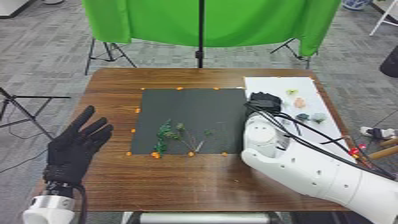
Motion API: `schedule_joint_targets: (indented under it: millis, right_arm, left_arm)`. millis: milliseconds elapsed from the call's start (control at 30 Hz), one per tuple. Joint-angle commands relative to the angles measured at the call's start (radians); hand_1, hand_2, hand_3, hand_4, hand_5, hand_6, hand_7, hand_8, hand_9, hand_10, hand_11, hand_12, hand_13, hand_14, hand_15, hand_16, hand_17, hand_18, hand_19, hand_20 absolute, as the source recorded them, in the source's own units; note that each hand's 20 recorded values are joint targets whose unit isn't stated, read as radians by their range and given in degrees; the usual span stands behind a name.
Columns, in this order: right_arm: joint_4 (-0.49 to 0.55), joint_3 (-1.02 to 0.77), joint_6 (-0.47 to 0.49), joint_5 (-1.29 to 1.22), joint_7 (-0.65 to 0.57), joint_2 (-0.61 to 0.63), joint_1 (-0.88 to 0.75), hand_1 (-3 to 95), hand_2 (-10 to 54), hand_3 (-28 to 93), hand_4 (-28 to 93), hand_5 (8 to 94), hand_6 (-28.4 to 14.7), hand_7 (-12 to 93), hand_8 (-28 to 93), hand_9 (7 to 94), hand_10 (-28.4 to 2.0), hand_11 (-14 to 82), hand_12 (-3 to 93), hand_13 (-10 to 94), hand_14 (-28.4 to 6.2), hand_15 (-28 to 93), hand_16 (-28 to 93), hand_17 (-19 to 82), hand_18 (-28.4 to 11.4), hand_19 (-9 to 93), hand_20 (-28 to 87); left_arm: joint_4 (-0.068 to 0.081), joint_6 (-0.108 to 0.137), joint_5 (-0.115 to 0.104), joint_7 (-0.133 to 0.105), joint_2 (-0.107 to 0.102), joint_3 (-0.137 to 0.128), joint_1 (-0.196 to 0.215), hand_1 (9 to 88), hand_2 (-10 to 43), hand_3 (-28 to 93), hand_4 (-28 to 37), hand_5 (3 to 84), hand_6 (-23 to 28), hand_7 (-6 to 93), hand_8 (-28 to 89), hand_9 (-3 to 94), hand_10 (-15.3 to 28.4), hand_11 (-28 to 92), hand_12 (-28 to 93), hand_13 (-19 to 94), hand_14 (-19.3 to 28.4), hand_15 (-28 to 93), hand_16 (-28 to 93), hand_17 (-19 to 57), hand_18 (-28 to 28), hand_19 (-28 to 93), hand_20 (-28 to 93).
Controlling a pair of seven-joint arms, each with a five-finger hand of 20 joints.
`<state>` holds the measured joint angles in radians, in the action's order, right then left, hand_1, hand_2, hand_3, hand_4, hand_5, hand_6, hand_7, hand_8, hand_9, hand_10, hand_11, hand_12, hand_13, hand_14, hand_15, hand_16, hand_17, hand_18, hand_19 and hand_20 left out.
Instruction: Arrange flowers
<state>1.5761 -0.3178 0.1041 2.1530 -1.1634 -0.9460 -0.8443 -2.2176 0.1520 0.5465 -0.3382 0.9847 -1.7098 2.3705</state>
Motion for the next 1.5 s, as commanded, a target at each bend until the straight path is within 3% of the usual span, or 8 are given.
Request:
schedule_joint_targets:
  millis: [33, 200, 400, 700, 833, 933, 1267, 1500]
  right_arm:
    - [-0.018, 0.038, -0.082, 0.052, 0.016, 0.040, -0.051, 56.4, -9.5, 68, -28, 88.6, -2.5, 22, 6, 90.3, -9.4, 39.0, 24.1, 84, -7.2, 67, 19, 42, -23.8, 93, 28]
    - [-0.002, 0.011, -0.175, 0.092, 0.019, 0.074, -0.048, 56.2, -9.5, 70, -28, 89.8, -2.8, 22, 7, 91.3, -9.6, 40.8, 23.8, 85, -6.9, 68, 20, 43, -23.4, 93, 34]
    - [0.059, -0.048, -0.238, 0.116, 0.040, 0.101, -0.045, 56.1, -9.5, 72, -28, 90.8, -3.1, 22, 8, 92.2, -9.8, 42.5, 22.5, 86, -7.1, 70, 20, 44, -23.1, 93, 38]
    - [0.244, -0.172, -0.131, 0.123, 0.082, 0.085, -0.135, 56.3, -9.5, 73, -28, 91.5, -3.8, 21, 10, 93.0, -10.6, 42.8, 22.5, 86, -7.6, 71, 21, 44, -23.8, 93, 41]
    - [0.321, -0.221, -0.062, 0.124, 0.085, 0.036, -0.226, 56.5, -9.5, 74, -28, 91.9, -4.3, 21, 10, 93.0, -11.5, 43.0, 22.4, 86, -8.1, 71, 21, 44, -24.5, 93, 43]
    - [0.337, -0.227, -0.010, 0.123, 0.092, -0.009, -0.269, 56.5, -9.5, 74, -28, 92.0, -4.5, 20, 10, 93.0, -11.8, 43.2, 22.2, 85, -8.5, 72, 21, 44, -24.8, 93, 43]
    - [0.308, -0.193, 0.068, 0.084, 0.057, -0.077, -0.305, 55.9, -9.5, 73, -28, 91.5, -4.3, 20, 11, 91.5, -11.4, 45.8, 21.0, 84, -9.0, 73, 21, 43, -25.0, 93, 44]
    - [0.306, -0.196, 0.102, 0.081, 0.042, -0.080, -0.322, 53.8, -9.5, 71, -28, 90.9, -3.5, 22, 11, 90.7, -11.1, 47.8, 20.0, 84, -9.4, 74, 20, 42, -25.3, 93, 44]
  left_arm:
    - [0.005, 0.009, -0.009, 0.001, 0.006, 0.001, 0.014, 22.7, 5.6, 81, -26.8, 32.8, 6.4, 10.7, -10, 32.5, 19.2, 18, 9, 21, 27.1, 41, -8, -12.1, 24.3, 51, 4]
    - [0.004, 0.008, -0.005, 0.008, 0.016, 0.000, 0.013, 22.7, 5.7, 81, -26.8, 32.8, 6.4, 10.7, -10, 32.5, 19.3, 18, 9, 21, 27.1, 41, -8, -12.1, 24.4, 51, 4]
    - [-0.002, 0.020, -0.015, -0.013, -0.004, 0.000, 0.029, 22.7, 5.7, 81, -26.7, 32.8, 6.4, 10.7, -10, 32.4, 19.3, 18, 9, 21, 27.0, 41, -8, -12.1, 24.4, 51, 4]
    - [-0.017, 0.048, -0.034, -0.072, -0.045, 0.000, 0.070, 22.7, 5.7, 81, -26.7, 32.8, 6.4, 10.8, -10, 32.4, 19.3, 18, 9, 21, 27.0, 41, -8, -12.1, 24.4, 51, 4]
    - [-0.019, 0.048, -0.035, -0.068, -0.053, -0.005, 0.073, 22.8, 5.7, 81, -26.8, 32.8, 6.4, 10.8, -10, 32.4, 19.3, 18, 9, 21, 27.0, 41, -8, -12.1, 24.4, 51, 4]
    - [-0.017, 0.039, -0.025, -0.047, -0.037, -0.010, 0.065, 22.8, 5.7, 81, -26.7, 32.8, 6.4, 10.8, -10, 32.4, 19.3, 18, 9, 21, 27.0, 41, -8, -12.1, 24.4, 51, 4]
    - [-0.011, 0.014, -0.002, 0.004, -0.007, -0.018, 0.043, 22.9, 5.8, 81, -26.7, 32.8, 6.4, 10.8, -10, 32.5, 19.3, 18, 9, 21, 27.0, 41, -8, -12.1, 24.4, 51, 4]
    - [-0.013, 0.014, 0.000, 0.013, -0.002, -0.021, 0.050, 22.8, 5.8, 81, -26.5, 32.8, 6.4, 10.8, -10, 32.4, 19.3, 18, 9, 21, 27.1, 41, -8, -12.1, 24.4, 51, 4]
